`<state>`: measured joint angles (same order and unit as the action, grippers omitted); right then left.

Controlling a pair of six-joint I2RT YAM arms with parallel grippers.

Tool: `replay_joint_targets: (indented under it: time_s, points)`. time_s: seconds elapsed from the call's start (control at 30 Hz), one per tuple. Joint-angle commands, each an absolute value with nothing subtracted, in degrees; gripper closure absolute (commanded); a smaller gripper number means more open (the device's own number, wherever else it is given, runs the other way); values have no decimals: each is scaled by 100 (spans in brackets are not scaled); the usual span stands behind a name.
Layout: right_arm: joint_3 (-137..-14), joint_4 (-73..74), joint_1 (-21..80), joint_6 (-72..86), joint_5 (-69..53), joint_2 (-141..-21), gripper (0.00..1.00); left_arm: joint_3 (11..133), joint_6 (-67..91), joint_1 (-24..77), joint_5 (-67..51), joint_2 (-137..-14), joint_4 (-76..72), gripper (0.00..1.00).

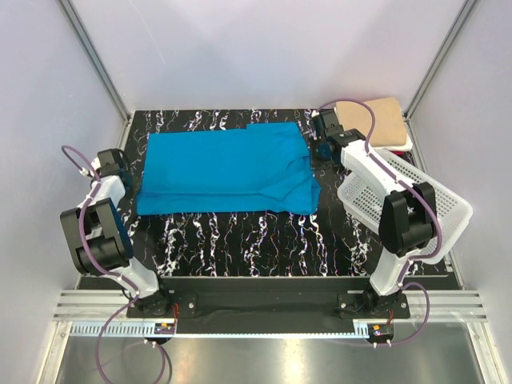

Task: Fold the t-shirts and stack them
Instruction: Fold the tshirt

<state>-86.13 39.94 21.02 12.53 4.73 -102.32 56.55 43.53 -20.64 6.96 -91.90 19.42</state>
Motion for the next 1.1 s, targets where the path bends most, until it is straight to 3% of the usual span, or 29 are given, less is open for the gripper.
replay_joint_targets:
  time_s: [0.0, 0.8, 0.93, 1.07]
  points:
    - [-9070, 3911, 2144, 871, 844, -10361, 100, 6002, 4315, -2048, 941, -9333, 1749, 100]
    - [-10151, 4017, 2136, 396, 888, -11478, 100, 6794, 4359, -1863, 1125, -10221, 1916, 100]
    - [-10335, 4008, 2136, 325, 844, -11742, 94, 6908, 4368, -1855, 1063, -10283, 1969, 85]
    - [-10678, 3999, 2136, 229, 818, -12040, 94, 6908, 4316, -1872, 1090, -10134, 1986, 82]
